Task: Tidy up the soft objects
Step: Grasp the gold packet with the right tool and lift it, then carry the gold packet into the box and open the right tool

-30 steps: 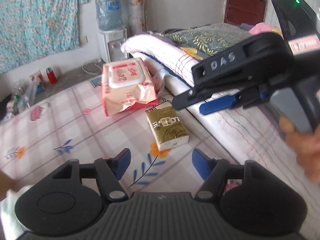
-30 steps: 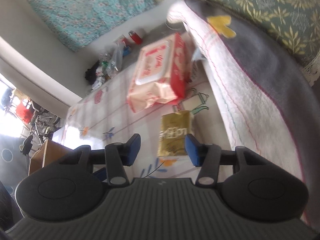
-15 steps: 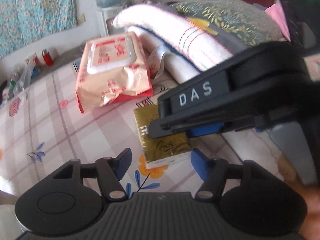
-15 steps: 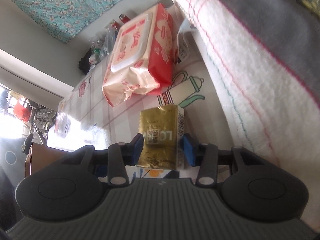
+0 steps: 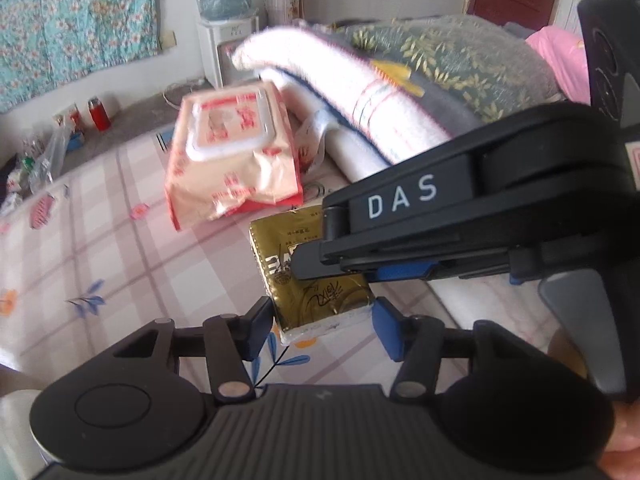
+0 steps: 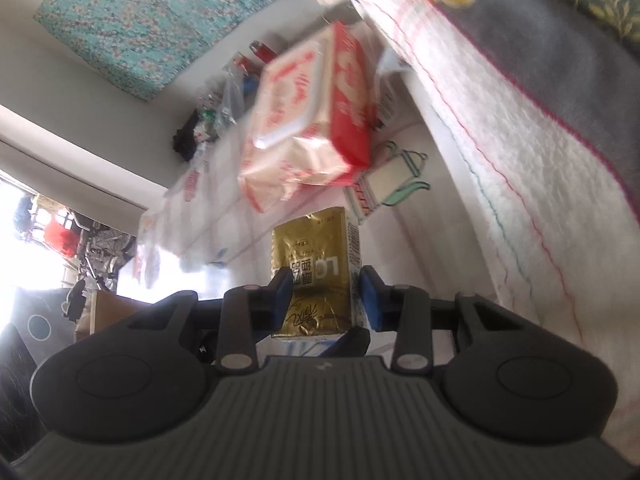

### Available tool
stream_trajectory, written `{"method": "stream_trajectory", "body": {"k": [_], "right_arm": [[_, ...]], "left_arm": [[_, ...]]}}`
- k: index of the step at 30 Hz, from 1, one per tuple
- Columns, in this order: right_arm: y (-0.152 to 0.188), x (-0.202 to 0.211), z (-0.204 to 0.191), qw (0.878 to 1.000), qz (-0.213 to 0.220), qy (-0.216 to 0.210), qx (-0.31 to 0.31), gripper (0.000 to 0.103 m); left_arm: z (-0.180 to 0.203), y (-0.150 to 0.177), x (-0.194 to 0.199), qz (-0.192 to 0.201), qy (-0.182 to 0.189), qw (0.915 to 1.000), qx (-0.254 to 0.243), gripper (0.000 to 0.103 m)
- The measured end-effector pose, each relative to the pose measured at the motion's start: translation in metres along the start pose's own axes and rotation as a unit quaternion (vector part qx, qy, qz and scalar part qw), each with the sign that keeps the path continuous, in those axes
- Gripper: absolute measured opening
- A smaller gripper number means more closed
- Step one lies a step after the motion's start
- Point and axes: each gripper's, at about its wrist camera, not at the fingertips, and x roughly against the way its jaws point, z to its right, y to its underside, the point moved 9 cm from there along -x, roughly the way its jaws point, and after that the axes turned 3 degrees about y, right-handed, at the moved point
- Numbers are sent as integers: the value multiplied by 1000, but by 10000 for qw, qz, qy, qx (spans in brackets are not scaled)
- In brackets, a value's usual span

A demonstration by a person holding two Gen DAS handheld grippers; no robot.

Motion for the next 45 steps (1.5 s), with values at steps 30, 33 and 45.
{"method": "stream_trajectory", "body": {"k": [30, 33, 45], "right_arm": [[243, 43, -335, 9534, -1276, -1638, 2188, 40], [285, 20, -366, 9399, -1774, -1620, 2424, 40], [370, -30, -386, 8953, -2841, -814, 3334, 41]], "left_arm": [[-193, 179, 295, 1102, -949, 9760, 1622, 56], [-223, 213, 304, 909, -912, 9692, 2097, 56], [-262, 303, 289, 404, -243, 9479, 3152, 56]]}}
